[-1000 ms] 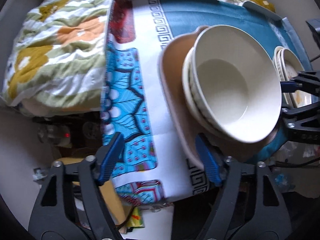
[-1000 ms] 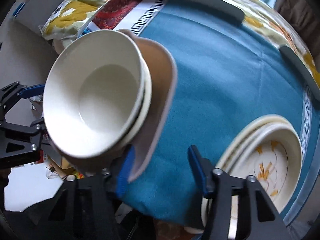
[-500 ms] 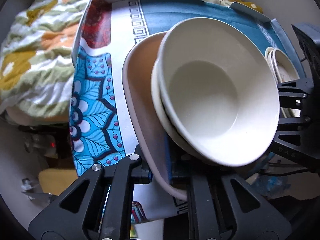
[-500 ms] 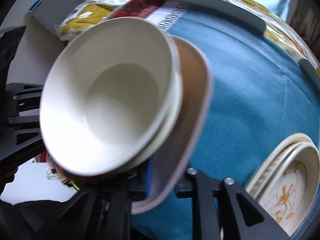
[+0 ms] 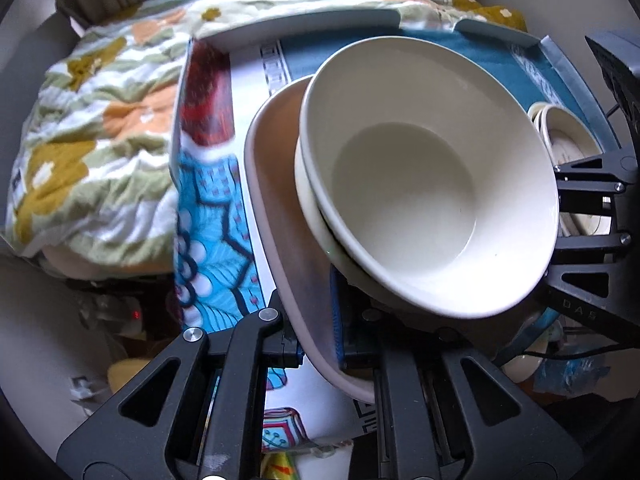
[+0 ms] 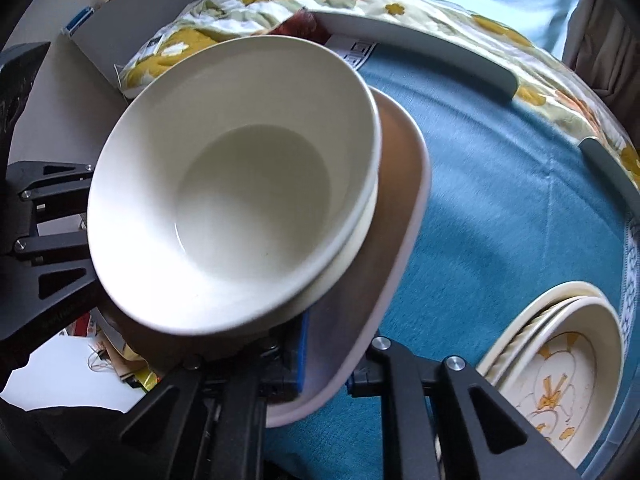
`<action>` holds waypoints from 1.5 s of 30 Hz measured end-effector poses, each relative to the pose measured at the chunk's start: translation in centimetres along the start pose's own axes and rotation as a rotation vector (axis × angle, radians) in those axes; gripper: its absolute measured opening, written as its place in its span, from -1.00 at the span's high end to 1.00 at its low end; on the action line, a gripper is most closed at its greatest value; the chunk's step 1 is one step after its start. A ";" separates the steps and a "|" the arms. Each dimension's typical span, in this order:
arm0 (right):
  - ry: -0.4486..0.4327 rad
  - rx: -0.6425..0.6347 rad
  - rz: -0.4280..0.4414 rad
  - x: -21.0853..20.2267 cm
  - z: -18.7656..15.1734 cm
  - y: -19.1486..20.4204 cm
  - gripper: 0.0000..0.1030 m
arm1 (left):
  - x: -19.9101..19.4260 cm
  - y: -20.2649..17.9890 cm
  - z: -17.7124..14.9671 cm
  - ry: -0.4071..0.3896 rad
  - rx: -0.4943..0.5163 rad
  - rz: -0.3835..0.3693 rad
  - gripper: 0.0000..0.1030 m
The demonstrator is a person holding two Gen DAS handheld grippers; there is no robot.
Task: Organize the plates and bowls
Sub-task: 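Lift the mauve dish with bowls and lower it onto the plate stack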
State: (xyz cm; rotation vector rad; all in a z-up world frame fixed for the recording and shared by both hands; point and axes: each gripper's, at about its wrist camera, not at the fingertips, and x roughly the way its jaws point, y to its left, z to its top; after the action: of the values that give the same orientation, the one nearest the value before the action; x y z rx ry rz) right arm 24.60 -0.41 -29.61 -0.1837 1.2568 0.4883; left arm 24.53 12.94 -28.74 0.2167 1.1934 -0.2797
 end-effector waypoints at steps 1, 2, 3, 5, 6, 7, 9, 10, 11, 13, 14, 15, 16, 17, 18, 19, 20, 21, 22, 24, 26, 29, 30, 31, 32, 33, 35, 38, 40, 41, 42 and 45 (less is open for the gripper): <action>-0.008 0.006 -0.002 -0.5 0.0 -0.1 0.75 | -0.6 -0.2 0.7 -0.012 0.012 0.004 0.84; -0.017 0.017 -0.001 -1.0 0.1 -0.5 0.75 | -1.0 -0.4 1.1 -0.017 0.019 0.006 0.84; -0.026 0.032 0.000 -1.8 -0.1 -1.1 0.75 | -1.6 -0.7 1.8 -0.027 0.032 0.004 0.84; -0.043 0.053 -0.009 -3.7 -0.3 -2.5 0.75 | -2.5 -1.3 2.8 -0.046 0.046 -0.005 0.84; -0.050 0.058 -0.016 -4.4 -0.6 -3.0 0.75 | -3.0 -1.8 3.5 -0.058 0.057 -0.011 0.84; -0.060 0.063 -0.025 -5.5 -0.7 -3.6 0.75 | -3.7 -2.6 4.2 -0.072 0.072 -0.018 0.84; -0.074 0.073 -0.035 -7.1 -1.1 -4.7 0.75 | -4.8 -4.2 5.2 -0.088 0.090 -0.026 0.84; -0.076 0.076 -0.041 -7.8 -1.1 -5.0 0.75 | -5.3 -5.1 5.7 -0.093 0.095 -0.031 0.84; -0.077 0.079 -0.050 -8.6 -1.4 -5.6 0.75 | -5.6 -6.1 6.1 -0.094 0.098 -0.036 0.84; -0.076 0.082 -0.069 -10.2 -2.1 -6.8 0.75 | -6.3 -8.2 7.0 -0.096 0.095 -0.057 0.84; -0.076 0.082 -0.078 -11.0 -2.6 -7.5 0.75 | -6.5 -9.6 7.4 -0.093 0.094 -0.071 0.84; -0.072 0.082 -0.086 -11.8 -3.2 -8.3 0.75 | -6.6 -10.4 7.6 -0.090 0.093 -0.078 0.84; -0.066 0.082 -0.094 -12.5 -4.1 -9.2 0.75 | -6.7 -11.9 7.8 -0.087 0.088 -0.093 0.84; -0.061 0.081 -0.099 -12.8 -4.5 -9.7 0.75 | -6.8 -13.2 7.8 -0.088 0.088 -0.102 0.84; -0.055 0.077 -0.110 -13.3 -5.3 -10.5 0.75 | -6.7 -14.2 7.7 -0.087 0.090 -0.107 0.84; -0.049 0.075 -0.119 -13.6 -6.0 -11.3 0.75 | -6.5 -15.8 7.7 -0.082 0.088 -0.117 0.84; -0.043 0.078 -0.124 -13.7 -6.9 -11.8 0.75 | -6.2 -16.9 7.6 -0.076 0.084 -0.125 0.84; -0.034 0.086 -0.123 -13.9 -7.8 -12.9 0.75 | -5.7 -17.9 7.5 -0.068 0.077 -0.134 0.84; -0.026 0.094 -0.121 -13.8 -8.3 -13.5 0.75 | -5.3 -18.7 7.3 -0.059 0.068 -0.144 0.84; -0.007 0.107 -0.118 -13.5 -9.8 -14.7 0.75 | -4.4 -20.4 7.0 -0.042 0.055 -0.153 0.84; 0.007 0.118 -0.107 -13.0 -10.8 -16.0 0.75 | -3.6 -21.7 6.4 -0.031 0.053 -0.149 0.84; 0.017 0.126 -0.095 -11.9 -11.8 -17.0 0.75 | -2.0 -23.2 5.9 -0.008 0.047 -0.137 0.84; 0.020 0.128 -0.091 -11.5 -11.9 -17.3 0.75 | -1.6 -23.3 5.8 -0.001 0.045 -0.135 0.84; 0.024 0.129 -0.085 -11.0 -12.1 -17.6 0.75 | -1.0 -23.6 5.7 0.009 0.041 -0.131 0.84; 0.027 0.130 -0.081 -10.6 -12.4 -17.8 0.75 | -0.6 -23.7 5.6 0.015 0.040 -0.128 0.84; 0.028 0.129 -0.080 -10.2 -12.5 -17.9 0.75 | 0.0 -23.9 5.4 0.023 0.037 -0.125 0.84; 0.029 0.131 -0.079 -9.6 -12.8 -18.0 0.75 | 0.6 -24.0 5.3 0.032 0.034 -0.122 0.84; 0.025 0.137 -0.082 -9.2 -13.1 -18.3 0.75 | 1.5 -24.1 5.0 0.048 0.027 -0.119 0.84; 0.019 0.134 -0.088 -9.2 -13.1 -18.6 0.75 | 1.6 -24.2 4.9 0.036 0.023 -0.117 0.84; 0.017 0.129 -0.091 -9.1 -13.1 -18.6 0.75 | 1.6 -24.3 4.8 0.034 0.022 -0.115 0.84; 0.016 0.125 -0.094 -9.0 -13.1 -18.7 0.75 | 1.6 -24.2 4.8 0.032 0.019 -0.114 0.84; 0.017 0.117 -0.101 -8.7 -13.2 -18.5 0.74 | 1.7 -24.4 4.7 0.030 0.024 -0.092 0.81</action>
State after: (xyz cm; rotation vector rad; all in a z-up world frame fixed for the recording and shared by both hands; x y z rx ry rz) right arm 19.57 -24.20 -27.90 -0.1519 1.2822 0.3261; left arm 21.26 -11.73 -29.13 0.1873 1.2317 -0.3722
